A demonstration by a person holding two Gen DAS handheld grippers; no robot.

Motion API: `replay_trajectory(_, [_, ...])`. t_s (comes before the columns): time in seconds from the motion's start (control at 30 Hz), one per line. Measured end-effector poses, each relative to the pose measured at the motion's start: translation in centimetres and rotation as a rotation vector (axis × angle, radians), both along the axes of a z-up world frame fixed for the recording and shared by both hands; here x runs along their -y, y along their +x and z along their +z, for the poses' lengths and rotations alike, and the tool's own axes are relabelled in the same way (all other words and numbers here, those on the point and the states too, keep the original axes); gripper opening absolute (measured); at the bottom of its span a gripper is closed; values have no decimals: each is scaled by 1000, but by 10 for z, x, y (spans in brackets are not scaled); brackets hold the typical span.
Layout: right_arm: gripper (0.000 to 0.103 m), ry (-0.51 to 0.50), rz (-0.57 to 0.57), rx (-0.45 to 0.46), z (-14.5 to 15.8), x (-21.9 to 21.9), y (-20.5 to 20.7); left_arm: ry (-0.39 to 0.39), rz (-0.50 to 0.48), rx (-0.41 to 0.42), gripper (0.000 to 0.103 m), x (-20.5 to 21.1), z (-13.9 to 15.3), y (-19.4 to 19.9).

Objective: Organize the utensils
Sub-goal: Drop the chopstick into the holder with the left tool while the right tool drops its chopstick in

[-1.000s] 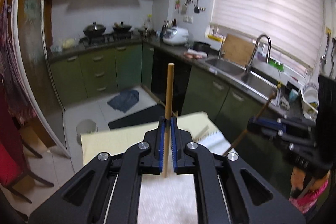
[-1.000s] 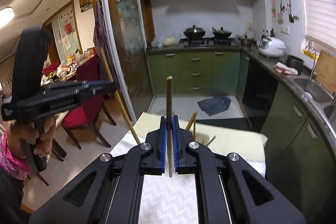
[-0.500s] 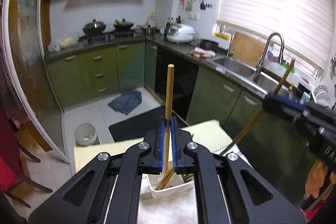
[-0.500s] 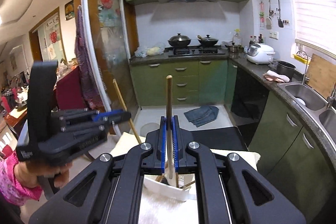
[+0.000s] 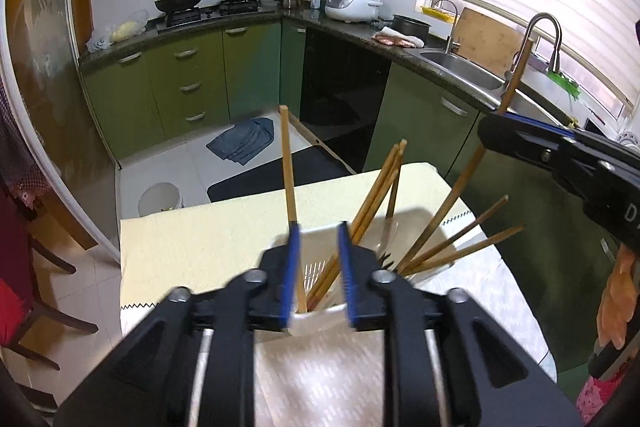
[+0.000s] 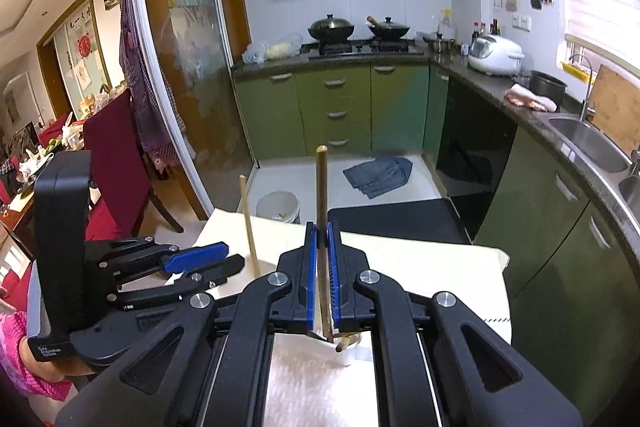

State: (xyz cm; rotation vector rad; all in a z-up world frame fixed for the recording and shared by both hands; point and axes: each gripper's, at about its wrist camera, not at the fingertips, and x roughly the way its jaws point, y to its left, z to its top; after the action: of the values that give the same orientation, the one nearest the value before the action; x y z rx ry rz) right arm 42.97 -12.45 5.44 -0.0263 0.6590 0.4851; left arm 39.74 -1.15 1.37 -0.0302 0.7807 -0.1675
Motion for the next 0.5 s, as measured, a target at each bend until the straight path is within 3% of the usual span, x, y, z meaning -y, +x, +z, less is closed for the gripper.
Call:
replay_trajectory(0.2, [7,-8,-2,-15,-11,0,1,-20,-3,18,27,-4,2,-17])
replay_trajectory(0.27, [7,-6,0,-16,-12,0,-1,-34,-3,23,39,-7,4,-26])
replay_trajectory(0.37, [7,-2,-5,-9,-9,2,-5,-32,9,48,46,-7,7,-40])
replay_trajectory(0.43, [23,-1,-9,-5,-7,3,-9,-39,12,56,51,-6,9,-50])
replay_trajectory(0.5, [30,10,-8,4,-3,6,-15,-45,25,75,66,-8,12,-62])
